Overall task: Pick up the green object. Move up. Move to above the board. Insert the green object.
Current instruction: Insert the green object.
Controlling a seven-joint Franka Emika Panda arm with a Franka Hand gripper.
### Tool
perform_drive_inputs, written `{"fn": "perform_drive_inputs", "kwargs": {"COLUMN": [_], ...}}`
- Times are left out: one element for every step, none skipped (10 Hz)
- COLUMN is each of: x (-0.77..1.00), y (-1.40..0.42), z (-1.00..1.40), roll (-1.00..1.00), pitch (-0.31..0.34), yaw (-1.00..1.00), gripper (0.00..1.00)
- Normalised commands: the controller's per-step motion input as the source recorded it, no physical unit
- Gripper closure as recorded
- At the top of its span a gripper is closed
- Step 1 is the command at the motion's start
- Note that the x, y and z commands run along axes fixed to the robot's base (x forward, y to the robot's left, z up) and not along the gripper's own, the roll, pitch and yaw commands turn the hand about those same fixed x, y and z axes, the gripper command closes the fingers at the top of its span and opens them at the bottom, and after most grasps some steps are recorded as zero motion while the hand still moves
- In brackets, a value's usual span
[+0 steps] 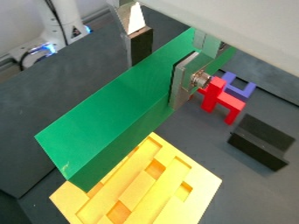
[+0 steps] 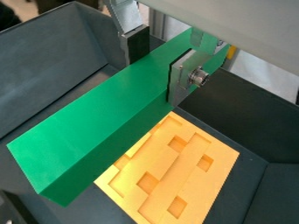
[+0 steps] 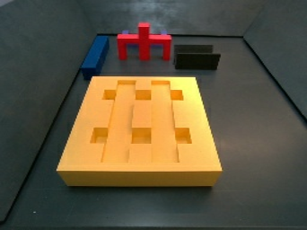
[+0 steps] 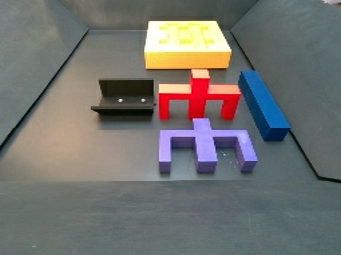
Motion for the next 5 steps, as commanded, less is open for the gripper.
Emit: {"fn": "perform_drive_inputs", "kwargs": {"x": [0.0, 0.0, -0.05, -0.07, -0.09], "y": [0.0, 0.0, 0.0, 0.0, 0.0], "z": [-0.27, -0.73, -0.8, -0.83, -0.78], "roll": [-0.09, -0.19, -0.17, -0.16, -0.18], "pitch": [-0.03, -0.119, -0.116, -0.114, -0.124], "yaw": [-0.01, -0.08, -0.14, -0.16, -0.09], "gripper": [1.0, 1.0, 1.0, 1.0, 1.0]}}
